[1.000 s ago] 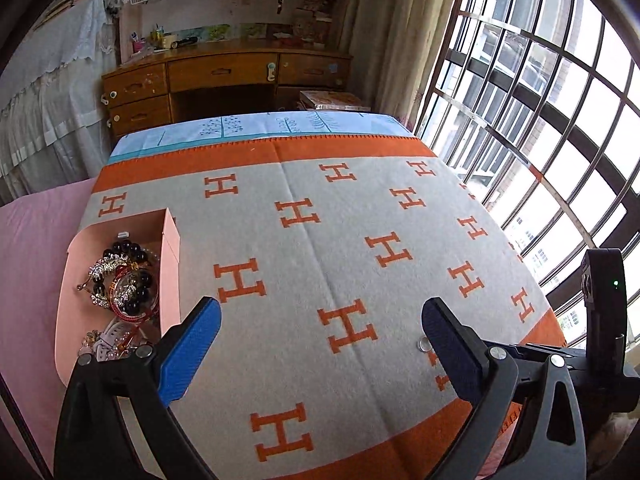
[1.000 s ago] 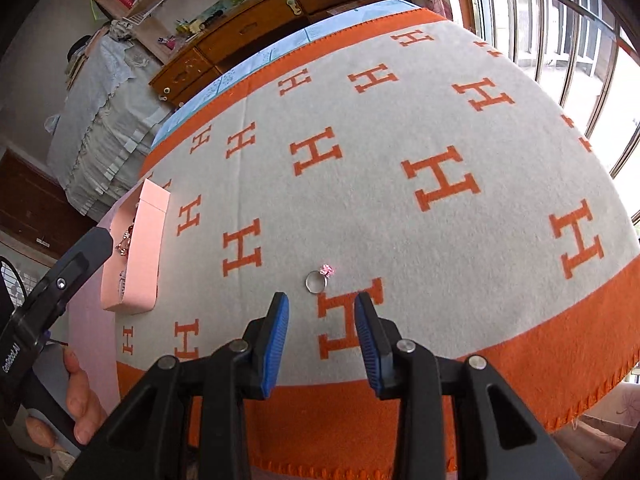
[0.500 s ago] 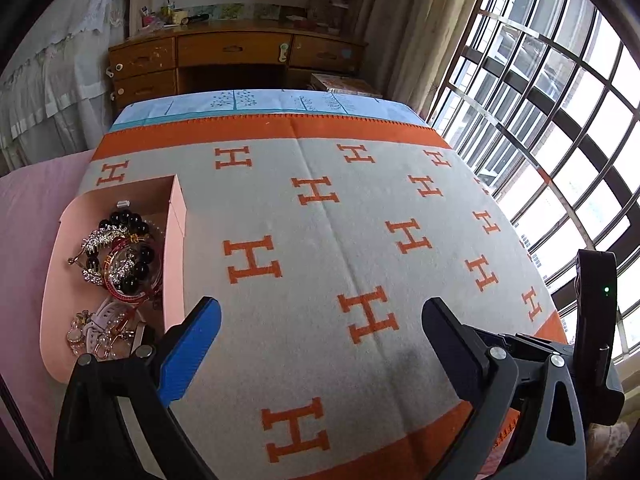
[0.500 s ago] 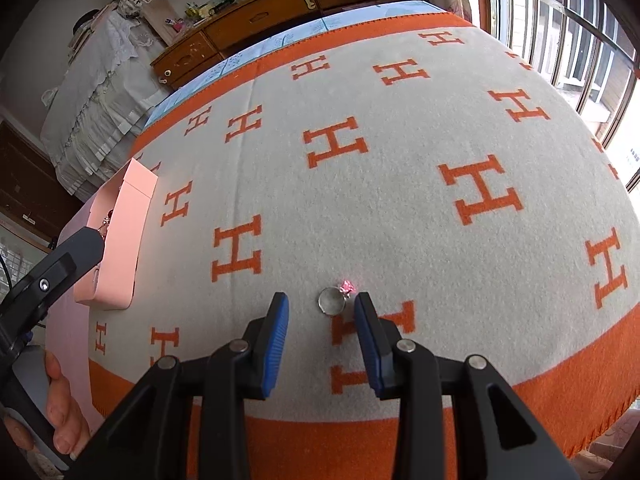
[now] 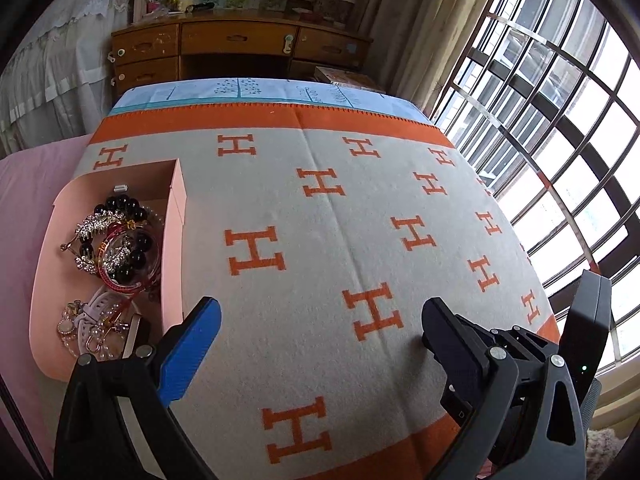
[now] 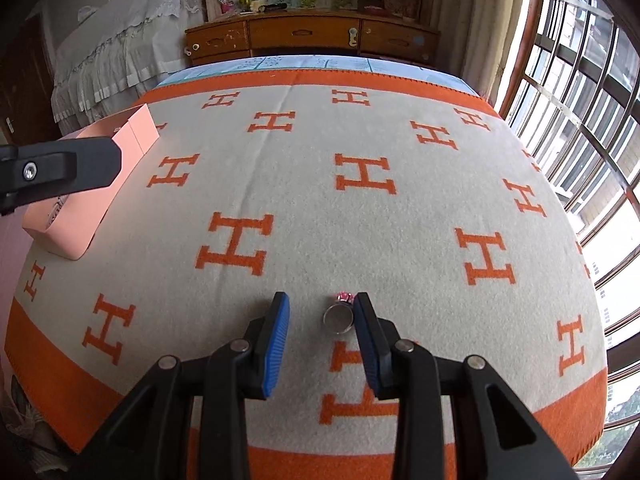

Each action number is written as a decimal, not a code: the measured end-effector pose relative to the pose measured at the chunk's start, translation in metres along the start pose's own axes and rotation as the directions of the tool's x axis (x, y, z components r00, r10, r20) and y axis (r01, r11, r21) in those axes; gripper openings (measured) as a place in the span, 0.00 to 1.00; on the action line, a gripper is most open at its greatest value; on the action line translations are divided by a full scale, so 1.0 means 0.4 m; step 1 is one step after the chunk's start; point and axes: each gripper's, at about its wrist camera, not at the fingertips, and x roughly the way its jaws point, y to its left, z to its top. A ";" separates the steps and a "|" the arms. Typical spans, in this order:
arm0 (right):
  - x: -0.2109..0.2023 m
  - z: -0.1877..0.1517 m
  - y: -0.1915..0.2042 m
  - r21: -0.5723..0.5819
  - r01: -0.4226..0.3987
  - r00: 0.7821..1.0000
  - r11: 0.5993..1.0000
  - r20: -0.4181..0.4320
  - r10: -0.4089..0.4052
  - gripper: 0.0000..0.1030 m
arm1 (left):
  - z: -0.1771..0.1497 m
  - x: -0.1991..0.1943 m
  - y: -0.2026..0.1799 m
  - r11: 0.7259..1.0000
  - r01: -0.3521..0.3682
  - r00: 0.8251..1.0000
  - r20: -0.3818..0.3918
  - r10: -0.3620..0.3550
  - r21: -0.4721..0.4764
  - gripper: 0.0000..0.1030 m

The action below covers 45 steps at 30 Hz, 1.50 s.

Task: Organize jewelry
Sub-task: 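Carry the ring into the pink box and open the right tool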

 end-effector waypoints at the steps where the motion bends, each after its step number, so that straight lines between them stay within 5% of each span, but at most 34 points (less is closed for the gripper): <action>1: 0.000 0.000 -0.006 0.005 0.000 1.000 1.000 0.006 0.000 0.25 | -0.001 0.001 -0.001 1.000 0.000 1.000 -0.002 0.000 0.002 0.97; 14: -0.009 -0.003 -0.008 -0.019 0.025 0.997 1.000 0.068 -0.023 0.07 | -0.007 -0.011 -0.007 1.000 -0.007 1.000 0.013 0.007 0.016 0.97; 28: -0.142 0.104 0.071 -0.091 -0.124 0.977 0.988 0.165 0.138 0.07 | 0.021 -0.180 0.073 0.994 -0.106 0.985 0.135 0.108 -0.018 0.97; 32: -0.204 0.179 0.126 -0.143 -0.209 0.952 0.967 0.196 0.234 0.07 | 0.052 -0.255 0.129 0.984 -0.173 0.968 0.174 0.178 -0.045 0.97; 37: -0.263 0.292 0.204 -0.178 -0.376 0.891 0.909 0.199 0.408 0.07 | 0.098 -0.359 0.189 0.966 -0.241 0.935 0.243 0.258 -0.098 0.99; 42: -0.256 0.379 0.289 -0.159 -0.545 0.819 0.823 0.112 0.563 0.08 | 0.123 -0.414 0.245 0.948 -0.274 0.914 0.261 0.309 -0.163 0.99; 45: -0.214 0.406 0.338 -0.133 -0.599 0.793 0.790 0.041 0.608 0.08 | 0.125 -0.417 0.277 0.941 -0.277 0.916 0.243 0.320 -0.197 0.99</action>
